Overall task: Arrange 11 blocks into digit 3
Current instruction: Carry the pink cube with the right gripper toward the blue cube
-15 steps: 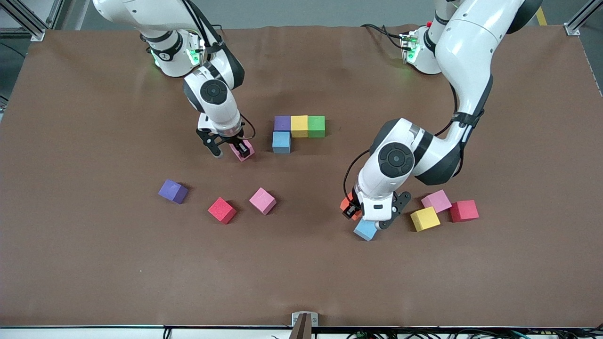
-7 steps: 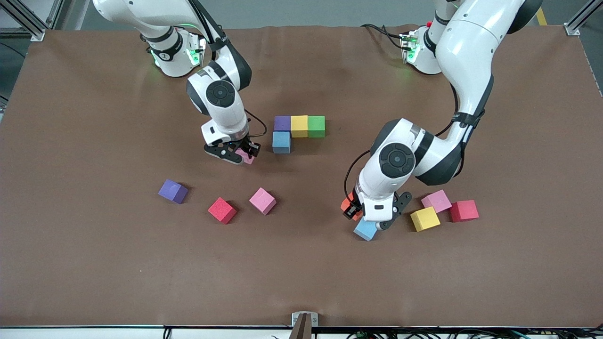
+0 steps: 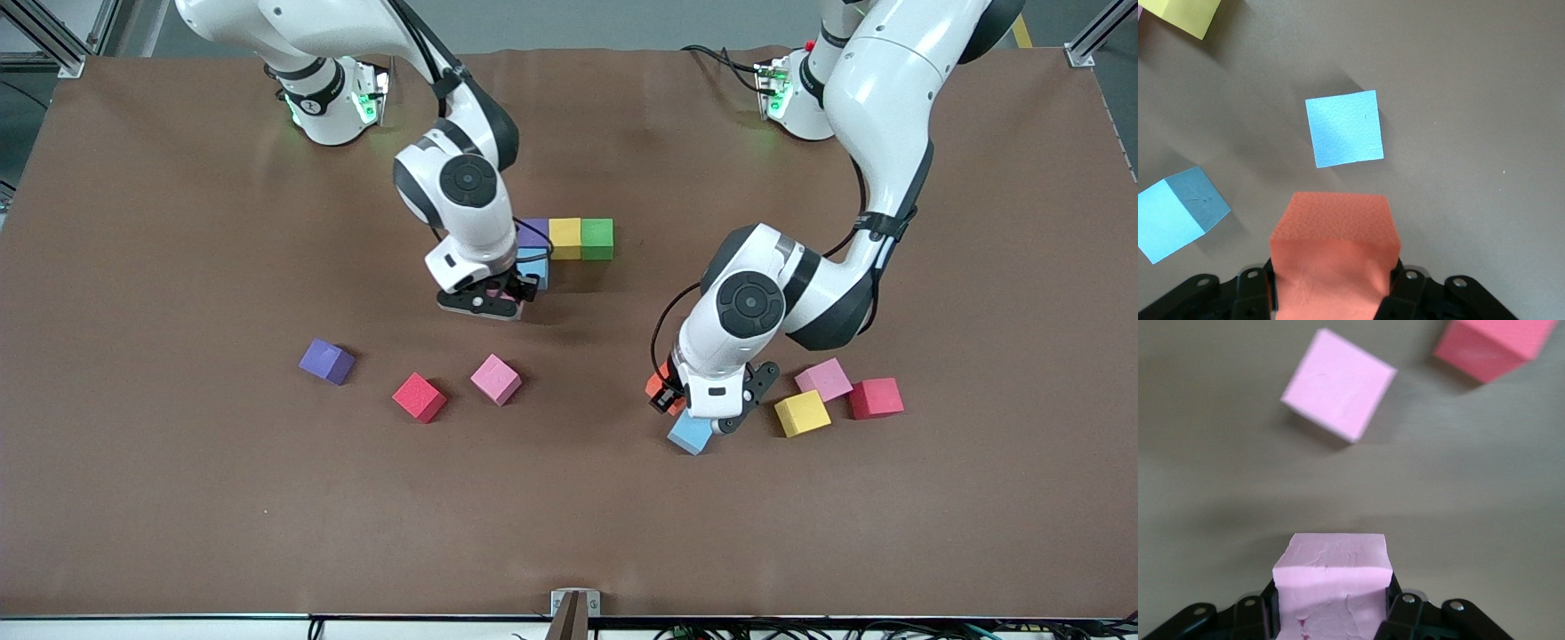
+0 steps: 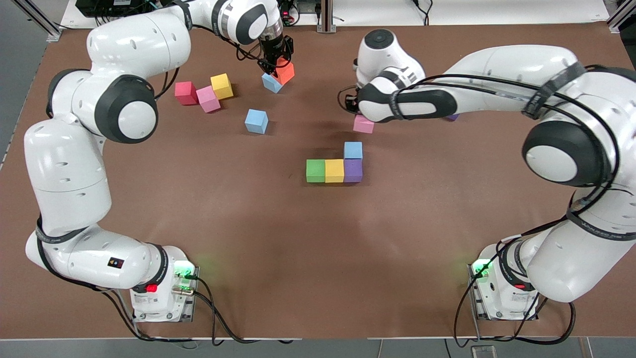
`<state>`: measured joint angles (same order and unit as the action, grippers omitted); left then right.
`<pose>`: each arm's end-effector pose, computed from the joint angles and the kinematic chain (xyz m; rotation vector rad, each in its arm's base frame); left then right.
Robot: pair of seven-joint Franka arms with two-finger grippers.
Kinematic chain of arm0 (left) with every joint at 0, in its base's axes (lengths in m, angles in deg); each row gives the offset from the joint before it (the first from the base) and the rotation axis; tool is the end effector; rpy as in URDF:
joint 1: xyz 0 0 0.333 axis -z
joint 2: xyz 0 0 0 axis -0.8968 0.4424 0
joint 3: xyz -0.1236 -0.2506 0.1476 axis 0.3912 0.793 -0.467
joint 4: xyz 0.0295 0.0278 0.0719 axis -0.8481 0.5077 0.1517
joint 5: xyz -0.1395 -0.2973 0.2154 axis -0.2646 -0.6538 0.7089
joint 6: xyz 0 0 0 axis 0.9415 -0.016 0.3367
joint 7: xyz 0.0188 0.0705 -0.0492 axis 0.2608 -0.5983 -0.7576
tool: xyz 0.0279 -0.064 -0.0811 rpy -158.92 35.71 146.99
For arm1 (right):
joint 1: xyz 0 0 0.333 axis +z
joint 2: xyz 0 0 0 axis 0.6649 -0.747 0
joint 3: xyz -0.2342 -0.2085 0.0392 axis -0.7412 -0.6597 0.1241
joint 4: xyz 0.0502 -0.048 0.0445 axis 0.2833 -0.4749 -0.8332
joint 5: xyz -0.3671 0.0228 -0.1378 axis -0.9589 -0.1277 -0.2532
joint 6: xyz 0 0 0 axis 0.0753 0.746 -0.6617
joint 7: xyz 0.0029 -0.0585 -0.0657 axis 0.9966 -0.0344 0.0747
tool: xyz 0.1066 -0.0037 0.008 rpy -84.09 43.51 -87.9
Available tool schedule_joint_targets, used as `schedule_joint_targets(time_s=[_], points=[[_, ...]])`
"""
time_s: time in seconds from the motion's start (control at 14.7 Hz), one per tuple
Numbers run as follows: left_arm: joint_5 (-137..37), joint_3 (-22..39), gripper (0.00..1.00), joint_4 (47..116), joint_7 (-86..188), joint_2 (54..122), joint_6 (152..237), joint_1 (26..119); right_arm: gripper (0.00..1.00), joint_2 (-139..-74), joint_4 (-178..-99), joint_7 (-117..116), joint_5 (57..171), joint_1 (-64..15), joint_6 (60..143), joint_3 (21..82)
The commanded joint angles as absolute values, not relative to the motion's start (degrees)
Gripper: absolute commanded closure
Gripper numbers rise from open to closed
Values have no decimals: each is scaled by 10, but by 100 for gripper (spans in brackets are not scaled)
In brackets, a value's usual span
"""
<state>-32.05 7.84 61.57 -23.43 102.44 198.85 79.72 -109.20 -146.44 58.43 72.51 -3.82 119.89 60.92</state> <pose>0.6399 -0.3602 0.3162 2.7977 1.2259 -0.0255 0.4833 0.4246 0.2765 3.1279 -0.2481 0.0644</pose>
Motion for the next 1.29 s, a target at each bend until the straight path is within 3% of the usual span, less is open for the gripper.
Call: schedule_joint_targets(time_s=[0.0, 1.22], points=[[-318, 80, 98, 620, -233, 1010, 1976, 796, 85, -1139, -1416, 574, 722, -24, 1190, 613], [-325, 81, 98, 621, -246, 1007, 1960, 803, 85, -1166, -1431, 551, 719, -21, 1221, 612]])
